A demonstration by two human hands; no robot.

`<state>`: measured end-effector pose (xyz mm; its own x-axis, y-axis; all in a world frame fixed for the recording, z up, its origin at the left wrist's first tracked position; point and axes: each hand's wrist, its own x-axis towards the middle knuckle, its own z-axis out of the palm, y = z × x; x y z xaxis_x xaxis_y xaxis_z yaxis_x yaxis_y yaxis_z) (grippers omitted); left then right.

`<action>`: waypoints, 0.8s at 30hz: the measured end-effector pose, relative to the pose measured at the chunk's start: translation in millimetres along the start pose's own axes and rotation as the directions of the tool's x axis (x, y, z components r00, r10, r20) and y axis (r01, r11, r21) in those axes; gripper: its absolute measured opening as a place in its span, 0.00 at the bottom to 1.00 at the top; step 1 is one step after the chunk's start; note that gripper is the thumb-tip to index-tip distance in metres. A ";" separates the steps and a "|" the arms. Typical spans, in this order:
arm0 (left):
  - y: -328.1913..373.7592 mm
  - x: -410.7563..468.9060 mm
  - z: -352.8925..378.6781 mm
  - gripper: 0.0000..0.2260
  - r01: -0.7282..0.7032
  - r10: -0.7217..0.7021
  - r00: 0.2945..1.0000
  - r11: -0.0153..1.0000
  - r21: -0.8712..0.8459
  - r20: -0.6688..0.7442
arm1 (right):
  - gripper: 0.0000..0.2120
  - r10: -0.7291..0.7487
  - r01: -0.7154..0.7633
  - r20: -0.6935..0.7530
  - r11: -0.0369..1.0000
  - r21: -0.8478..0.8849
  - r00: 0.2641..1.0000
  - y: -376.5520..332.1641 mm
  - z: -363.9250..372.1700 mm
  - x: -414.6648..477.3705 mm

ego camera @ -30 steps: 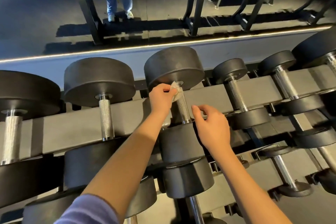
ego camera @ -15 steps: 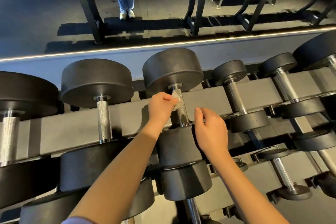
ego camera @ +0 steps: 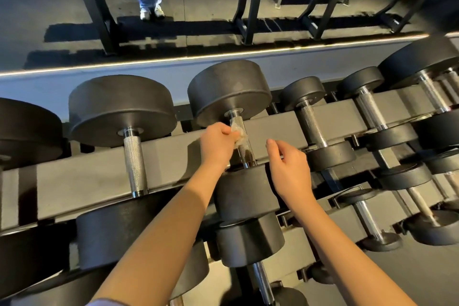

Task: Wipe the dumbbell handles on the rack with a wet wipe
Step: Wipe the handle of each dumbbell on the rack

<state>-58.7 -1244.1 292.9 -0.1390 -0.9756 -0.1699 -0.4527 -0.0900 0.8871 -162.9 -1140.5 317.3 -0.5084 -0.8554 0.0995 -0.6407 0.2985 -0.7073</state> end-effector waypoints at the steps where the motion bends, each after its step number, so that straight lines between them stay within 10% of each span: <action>1: 0.6 2.3 0.0 0.05 -0.004 0.004 1.000 1.000 -0.004 -0.013 | 0.21 0.001 -0.001 0.000 1.000 0.005 1.000 0.2 -0.2 0.0; 11: -3.4 -11.5 -7.9 0.05 -0.020 -0.100 0.916 0.956 0.294 0.389 | 0.12 -0.001 0.002 0.019 1.000 -0.014 1.000 0.5 -0.1 0.0; 19: 22.5 -11.9 -22.0 0.03 -0.081 0.097 0.977 0.993 -0.087 0.188 | 0.14 -0.033 -0.003 0.367 0.995 0.097 0.930 -3.0 -11.5 29.1; 24: 36.6 -7.8 -27.0 0.04 -0.178 0.183 0.967 0.983 -0.041 0.178 | 0.06 -0.046 -0.075 0.312 0.928 0.366 0.949 -8.8 -8.8 57.6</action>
<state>-50.4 -1245.2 338.3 -0.3735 -0.9243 -0.0784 -0.3838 0.0770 0.9202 -191.7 -1188.8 335.4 -0.2729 -0.9577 -0.0916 -0.3454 0.1864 -0.9198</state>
